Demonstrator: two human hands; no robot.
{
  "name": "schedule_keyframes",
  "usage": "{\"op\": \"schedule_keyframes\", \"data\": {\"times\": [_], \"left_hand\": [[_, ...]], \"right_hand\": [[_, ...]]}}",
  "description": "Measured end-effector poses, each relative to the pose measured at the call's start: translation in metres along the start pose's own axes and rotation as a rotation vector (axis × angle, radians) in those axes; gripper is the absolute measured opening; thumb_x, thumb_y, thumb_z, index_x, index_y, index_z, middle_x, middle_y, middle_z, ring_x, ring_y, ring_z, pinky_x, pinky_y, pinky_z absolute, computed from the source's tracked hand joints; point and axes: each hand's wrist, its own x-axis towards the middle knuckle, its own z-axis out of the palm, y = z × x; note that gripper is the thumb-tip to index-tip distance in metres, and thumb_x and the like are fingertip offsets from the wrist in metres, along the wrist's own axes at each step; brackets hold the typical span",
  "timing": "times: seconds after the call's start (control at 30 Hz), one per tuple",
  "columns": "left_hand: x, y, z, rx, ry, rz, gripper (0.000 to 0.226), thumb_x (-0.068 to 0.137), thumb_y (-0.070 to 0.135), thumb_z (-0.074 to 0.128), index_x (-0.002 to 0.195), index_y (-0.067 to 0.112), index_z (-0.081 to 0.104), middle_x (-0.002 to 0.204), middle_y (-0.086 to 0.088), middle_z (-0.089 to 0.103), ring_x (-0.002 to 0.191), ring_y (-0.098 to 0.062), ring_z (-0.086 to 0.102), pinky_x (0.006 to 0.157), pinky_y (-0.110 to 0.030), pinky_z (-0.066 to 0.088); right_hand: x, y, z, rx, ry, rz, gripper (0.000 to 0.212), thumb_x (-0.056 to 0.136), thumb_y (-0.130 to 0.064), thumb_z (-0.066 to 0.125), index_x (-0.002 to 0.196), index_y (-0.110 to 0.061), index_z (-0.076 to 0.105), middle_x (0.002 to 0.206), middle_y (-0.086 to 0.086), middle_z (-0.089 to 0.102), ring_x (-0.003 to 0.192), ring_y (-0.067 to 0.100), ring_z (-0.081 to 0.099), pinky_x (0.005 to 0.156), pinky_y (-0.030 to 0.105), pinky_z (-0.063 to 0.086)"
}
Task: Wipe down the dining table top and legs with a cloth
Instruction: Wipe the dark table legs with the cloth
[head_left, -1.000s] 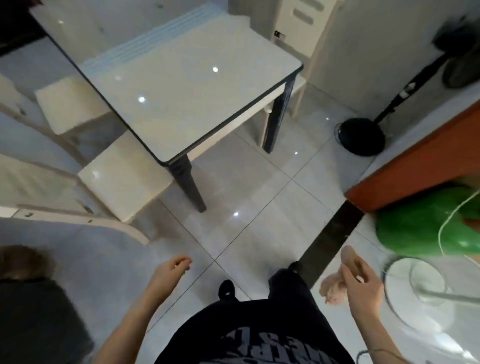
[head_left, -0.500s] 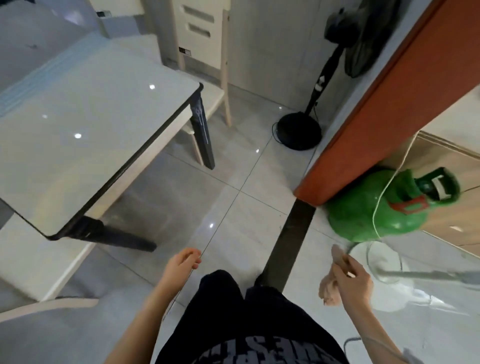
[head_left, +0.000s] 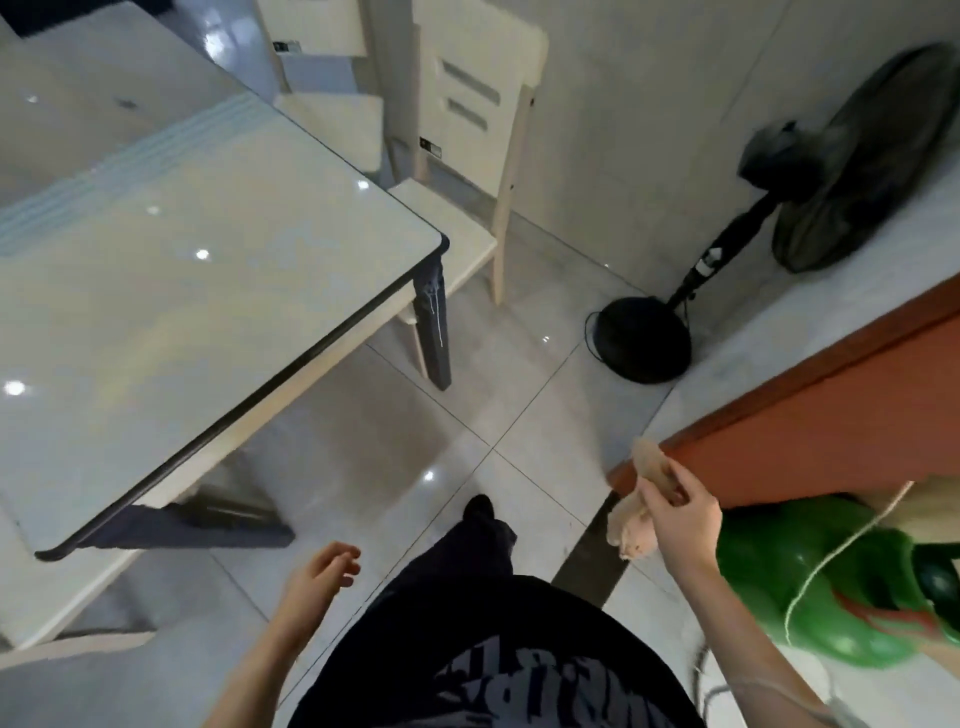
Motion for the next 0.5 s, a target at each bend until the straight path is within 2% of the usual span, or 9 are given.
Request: {"op": "schedule_keyframes", "data": {"times": [0.1, 0.17, 0.37, 0.5], "left_hand": [[0.037, 0.055, -0.002, 0.04, -0.009, 0.043, 0.021, 0.096, 0.006, 0.046, 0.096, 0.006, 0.066, 0.088, -0.014, 0.069, 0.075, -0.023, 0.061, 0.066, -0.023, 0.046], [0.065, 0.093, -0.004, 0.064, -0.009, 0.09, 0.02, 0.097, 0.007, 0.046, 0.097, 0.007, 0.066, 0.089, -0.013, 0.069, 0.077, -0.021, 0.062, 0.065, -0.02, 0.045], [0.138, 0.185, -0.011, 0.161, -0.02, 0.184, 0.018, 0.097, 0.02, 0.047, 0.099, 0.021, 0.065, 0.09, 0.001, 0.069, 0.085, -0.013, 0.065, 0.08, -0.032, 0.051], [0.171, 0.222, -0.005, 0.105, 0.044, 0.159, 0.018, 0.096, 0.021, 0.047, 0.098, 0.021, 0.065, 0.089, 0.001, 0.069, 0.085, -0.014, 0.065, 0.081, -0.031, 0.051]], "right_hand": [[0.04, -0.022, 0.002, -0.006, 0.031, 0.023, 0.05, 0.082, -0.009, 0.075, 0.13, -0.005, 0.06, 0.121, 0.006, 0.065, 0.105, 0.015, 0.058, 0.095, 0.031, 0.046], [0.065, -0.035, 0.003, -0.013, 0.048, 0.026, 0.051, 0.082, -0.009, 0.076, 0.13, -0.004, 0.06, 0.121, 0.009, 0.066, 0.104, 0.016, 0.058, 0.092, 0.03, 0.045], [0.14, -0.078, 0.016, -0.073, 0.015, 0.011, 0.05, 0.084, -0.008, 0.073, 0.13, -0.001, 0.058, 0.125, 0.016, 0.065, 0.112, 0.027, 0.06, 0.097, 0.034, 0.044], [0.189, -0.124, 0.055, -0.036, -0.092, -0.028, 0.048, 0.085, -0.008, 0.072, 0.132, -0.005, 0.059, 0.124, 0.011, 0.065, 0.107, 0.019, 0.059, 0.098, 0.034, 0.046]]}}
